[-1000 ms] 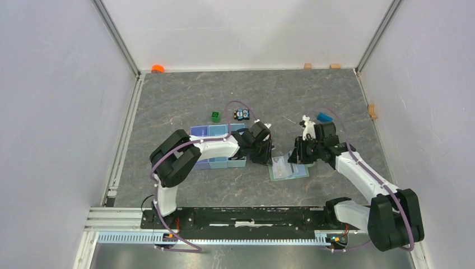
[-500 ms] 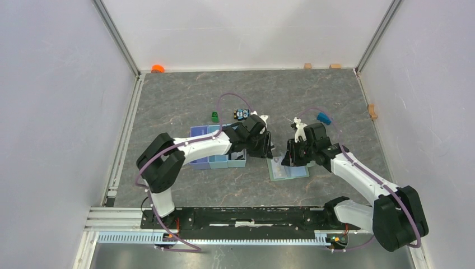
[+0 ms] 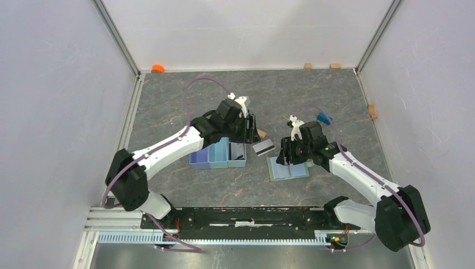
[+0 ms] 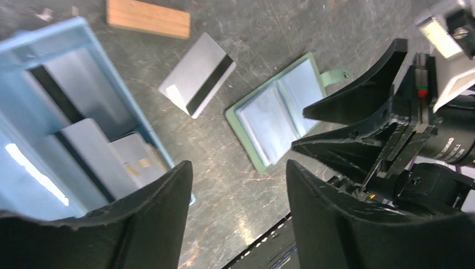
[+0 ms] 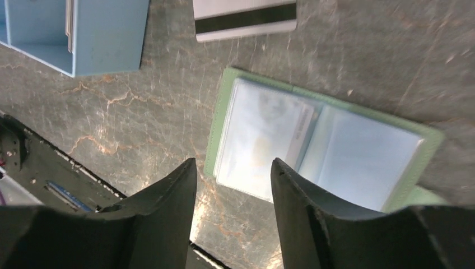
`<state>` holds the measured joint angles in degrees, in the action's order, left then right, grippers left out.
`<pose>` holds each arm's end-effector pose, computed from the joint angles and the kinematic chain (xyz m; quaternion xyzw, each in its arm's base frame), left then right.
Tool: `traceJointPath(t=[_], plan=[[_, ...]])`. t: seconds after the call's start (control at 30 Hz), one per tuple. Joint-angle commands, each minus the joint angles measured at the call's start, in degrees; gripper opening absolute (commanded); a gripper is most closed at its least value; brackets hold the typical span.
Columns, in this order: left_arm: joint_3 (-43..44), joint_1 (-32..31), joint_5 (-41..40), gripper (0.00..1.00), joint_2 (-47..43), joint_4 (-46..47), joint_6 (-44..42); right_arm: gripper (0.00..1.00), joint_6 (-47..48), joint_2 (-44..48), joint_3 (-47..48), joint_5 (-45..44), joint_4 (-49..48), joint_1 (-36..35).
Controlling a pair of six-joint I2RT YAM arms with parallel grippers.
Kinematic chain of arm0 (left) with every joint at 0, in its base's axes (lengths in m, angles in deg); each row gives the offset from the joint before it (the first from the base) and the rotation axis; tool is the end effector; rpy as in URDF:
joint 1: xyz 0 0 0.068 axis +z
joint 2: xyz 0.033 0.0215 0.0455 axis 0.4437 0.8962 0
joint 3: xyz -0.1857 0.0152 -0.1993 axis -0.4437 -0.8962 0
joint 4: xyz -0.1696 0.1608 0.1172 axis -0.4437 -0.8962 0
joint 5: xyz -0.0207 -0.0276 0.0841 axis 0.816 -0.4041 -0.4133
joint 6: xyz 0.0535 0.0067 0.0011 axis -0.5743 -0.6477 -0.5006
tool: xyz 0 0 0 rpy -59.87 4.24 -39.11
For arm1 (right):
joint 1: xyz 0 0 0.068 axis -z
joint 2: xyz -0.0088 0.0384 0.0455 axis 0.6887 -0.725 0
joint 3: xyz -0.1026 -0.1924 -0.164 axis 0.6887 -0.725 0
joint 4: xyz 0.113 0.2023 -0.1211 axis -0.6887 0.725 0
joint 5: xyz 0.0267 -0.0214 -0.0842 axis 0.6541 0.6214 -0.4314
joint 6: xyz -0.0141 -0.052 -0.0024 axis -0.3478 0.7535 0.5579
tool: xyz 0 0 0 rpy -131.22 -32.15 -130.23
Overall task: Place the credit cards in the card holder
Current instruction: Insert the credit card into the card holder, then pick up the credit card from the storage box.
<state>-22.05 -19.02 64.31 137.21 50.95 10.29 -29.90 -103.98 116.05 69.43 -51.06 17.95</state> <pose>0.2372 -0.2469 0.2727 0.1178 0.9068 -0.3024 0.2690 0.1923 0.1040 0.1962 -0.0839 0.9331 0.2598 0.2342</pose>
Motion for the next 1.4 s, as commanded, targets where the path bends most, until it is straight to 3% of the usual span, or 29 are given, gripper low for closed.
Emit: traceJointPath(t=[0.0, 0.13, 0.37, 0.63, 0.9, 1.37], plan=[[0.3, 4.2, -0.9, 0.75, -6.7, -5.0, -5.3, 0.61, 2.7, 2.9, 6.0, -4.0, -0.3, -0.4], [-0.6, 8.4, 2.9, 0.85, -8.5, -7.7, -5.8, 0.76, 2.3, 2.5, 7.2, -3.6, -3.2, -1.6], [-7.0, 16.2, 1.1, 0.92, -13.2, -9.4, -8.1, 0.89, -3.3, -4.2, 12.4, -7.5, -7.7, -8.9], [-9.7, 30.8, -4.5, 1.0, -15.5, -16.3, -16.7, 0.92, -10.6, -13.9, 16.9, -11.4, -12.8, -16.1], [-12.7, 38.8, -1.0, 0.97, -12.3, -17.5, -20.4, 0.87, -16.7, -24.5, 21.5, -10.6, -13.7, -17.3], [-11.5, 39.7, 3.1, 0.79, -3.7, -17.6, -23.8, 0.84, -18.5, -32.5, 24.9, -15.2, -10.5, -17.4]])
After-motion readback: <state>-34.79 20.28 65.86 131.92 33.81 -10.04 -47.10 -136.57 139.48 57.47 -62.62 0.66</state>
